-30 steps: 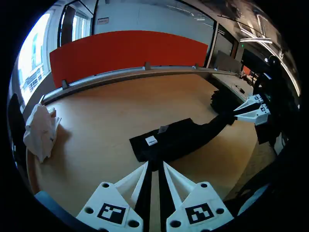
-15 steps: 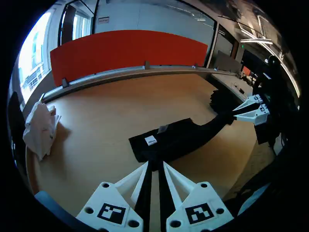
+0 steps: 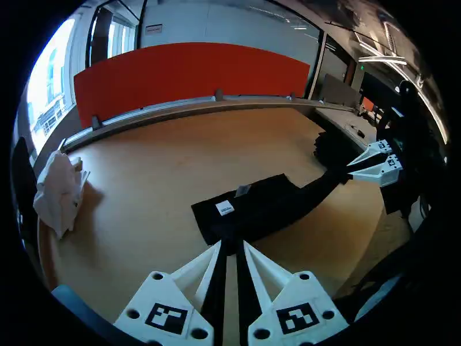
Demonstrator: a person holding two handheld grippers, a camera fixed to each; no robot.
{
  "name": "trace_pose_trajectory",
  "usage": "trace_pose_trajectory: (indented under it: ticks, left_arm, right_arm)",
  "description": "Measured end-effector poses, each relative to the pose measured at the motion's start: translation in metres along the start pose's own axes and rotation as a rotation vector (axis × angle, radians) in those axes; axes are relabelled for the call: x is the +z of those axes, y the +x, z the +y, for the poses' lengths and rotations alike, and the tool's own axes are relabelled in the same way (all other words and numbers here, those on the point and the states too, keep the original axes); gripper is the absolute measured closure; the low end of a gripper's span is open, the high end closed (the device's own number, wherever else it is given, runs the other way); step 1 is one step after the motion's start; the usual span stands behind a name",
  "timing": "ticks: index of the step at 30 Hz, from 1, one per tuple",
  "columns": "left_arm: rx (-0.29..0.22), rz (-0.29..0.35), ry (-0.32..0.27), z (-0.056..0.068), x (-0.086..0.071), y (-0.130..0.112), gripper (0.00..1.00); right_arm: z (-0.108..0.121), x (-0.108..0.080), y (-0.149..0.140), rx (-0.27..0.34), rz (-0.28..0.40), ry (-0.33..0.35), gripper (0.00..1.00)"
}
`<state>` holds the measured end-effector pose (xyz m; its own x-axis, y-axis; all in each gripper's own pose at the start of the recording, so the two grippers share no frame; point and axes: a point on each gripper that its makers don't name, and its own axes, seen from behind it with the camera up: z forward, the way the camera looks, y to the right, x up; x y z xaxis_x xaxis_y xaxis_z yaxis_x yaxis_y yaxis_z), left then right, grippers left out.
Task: Fold towel
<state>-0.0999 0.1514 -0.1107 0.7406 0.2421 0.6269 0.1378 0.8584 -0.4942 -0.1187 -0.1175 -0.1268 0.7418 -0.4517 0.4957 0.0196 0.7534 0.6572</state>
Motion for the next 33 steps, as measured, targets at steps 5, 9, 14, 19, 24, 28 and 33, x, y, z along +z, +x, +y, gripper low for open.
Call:
trace_pose_trajectory:
  ticks: [5, 9, 14, 19, 24, 28, 33]
  left_arm:
    - [-0.003, -0.004, 0.002, -0.002, 0.009, 0.000, 0.89]
    - [-0.010, -0.011, 0.004, -0.006, 0.018, -0.002, 0.89]
    - [-0.019, -0.016, 0.006, -0.009, 0.029, -0.001, 0.89]
    - [-0.019, -0.025, 0.012, -0.014, 0.043, -0.001, 0.89]
    - [-0.020, -0.030, 0.015, -0.018, 0.055, 0.000, 0.89]
    - [-0.023, -0.037, 0.014, -0.019, 0.061, -0.001, 0.89]
    - [-0.021, -0.051, 0.016, -0.022, 0.069, -0.006, 0.89]
  right_arm:
    - [0.004, 0.007, -0.005, 0.001, -0.013, 0.004, 0.88]
    - [0.007, 0.015, -0.007, 0.012, -0.025, 0.009, 0.88]
    - [0.014, 0.026, -0.010, 0.027, -0.040, 0.009, 0.88]
    - [0.022, 0.037, -0.014, 0.038, -0.058, 0.004, 0.88]
    - [0.030, 0.048, -0.018, 0.041, -0.076, 0.002, 0.88]
    - [0.032, 0.052, -0.021, 0.042, -0.088, 0.004, 0.88]
    - [0.035, 0.057, -0.026, 0.048, -0.100, 0.006, 0.88]
